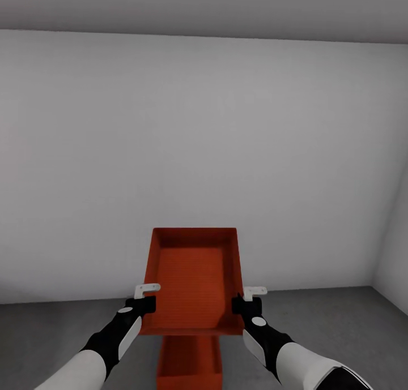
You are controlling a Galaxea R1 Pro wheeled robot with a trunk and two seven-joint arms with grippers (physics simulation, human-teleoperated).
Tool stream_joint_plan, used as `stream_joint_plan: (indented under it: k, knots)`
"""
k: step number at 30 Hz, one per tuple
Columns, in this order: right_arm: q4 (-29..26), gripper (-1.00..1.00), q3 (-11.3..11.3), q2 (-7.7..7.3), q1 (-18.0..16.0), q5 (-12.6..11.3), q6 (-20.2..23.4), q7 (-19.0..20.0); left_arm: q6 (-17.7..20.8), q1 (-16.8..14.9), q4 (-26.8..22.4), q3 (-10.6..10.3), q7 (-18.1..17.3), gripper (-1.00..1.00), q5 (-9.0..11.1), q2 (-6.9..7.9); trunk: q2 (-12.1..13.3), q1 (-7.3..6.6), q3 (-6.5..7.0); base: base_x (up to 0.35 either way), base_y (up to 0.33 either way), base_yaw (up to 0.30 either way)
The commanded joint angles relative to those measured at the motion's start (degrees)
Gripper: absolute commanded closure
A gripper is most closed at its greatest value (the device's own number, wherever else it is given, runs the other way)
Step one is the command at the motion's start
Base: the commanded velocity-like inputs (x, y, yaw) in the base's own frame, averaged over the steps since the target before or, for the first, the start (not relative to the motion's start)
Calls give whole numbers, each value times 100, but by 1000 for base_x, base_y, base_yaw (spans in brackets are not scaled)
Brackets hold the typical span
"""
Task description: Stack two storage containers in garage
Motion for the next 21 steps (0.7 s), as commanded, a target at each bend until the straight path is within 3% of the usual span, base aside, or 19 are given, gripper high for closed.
stream_joint_plan:
  k: [1, 21]
  knots:
    - [415, 100, -141, -51, -1, -98, -20, 0, -12, -5, -32, 145, 80, 100, -8, 23, -3, 5, -1, 303, 0, 0]
    - [415, 100, -143, -51, -1, -98, -22, 4, -12, -5, -38, 148, 80, 100, -8, 23, -3, 5, -1, 292, 0, 0]
